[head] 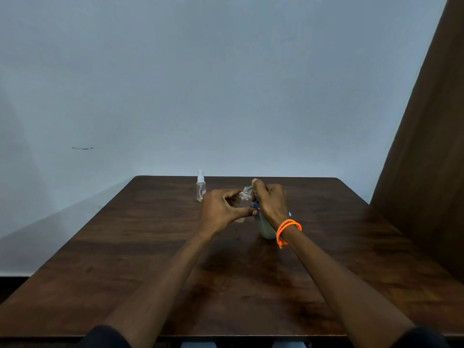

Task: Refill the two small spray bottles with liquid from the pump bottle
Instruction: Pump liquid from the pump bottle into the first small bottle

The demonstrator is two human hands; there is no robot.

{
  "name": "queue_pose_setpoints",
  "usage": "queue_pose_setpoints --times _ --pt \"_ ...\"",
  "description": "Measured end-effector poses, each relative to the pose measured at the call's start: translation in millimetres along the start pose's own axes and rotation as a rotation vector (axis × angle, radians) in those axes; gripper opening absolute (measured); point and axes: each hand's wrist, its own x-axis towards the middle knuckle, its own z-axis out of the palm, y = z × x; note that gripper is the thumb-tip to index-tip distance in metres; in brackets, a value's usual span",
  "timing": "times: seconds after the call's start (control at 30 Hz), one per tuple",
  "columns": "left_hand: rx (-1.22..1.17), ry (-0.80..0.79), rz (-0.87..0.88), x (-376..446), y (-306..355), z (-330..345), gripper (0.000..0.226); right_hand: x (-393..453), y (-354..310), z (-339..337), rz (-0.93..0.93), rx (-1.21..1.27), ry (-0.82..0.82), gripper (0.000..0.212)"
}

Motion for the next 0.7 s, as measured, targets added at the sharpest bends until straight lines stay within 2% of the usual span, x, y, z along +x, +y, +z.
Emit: queue_pose_setpoints --times 0.13,0.27,0.37,0.5,0.7 --pt "-0.011 0.011 0.008 -0.1 2.2 -0.8 0.051 -1.2 -1.0 -1.1 0.004 -0.004 0.006 0.062" --pt "0.016 0.008 0.011 -0.4 2.0 -1.2 0.052 -0.5 -2.1 -2.5 -0.019 -0.045 0.002 0.055" --pt "0.025 0.048 0.004 -4.0 2.1 -1.9 0.055 0.5 -3.2 -6.1 -0.08 -0.193 -0.016 0.065" --pt "-0.002 0.06 -0.007 -5.3 0.7 -3.9 0.046 4.8 -11.4 -13.4 -0.145 -0.407 -0.017 0.082" --pt "-0.008 0.05 -0.033 -10.9 4.0 -4.4 0.043 3.9 -12.2 -12.9 -0.207 -0.519 -0.058 0.075"
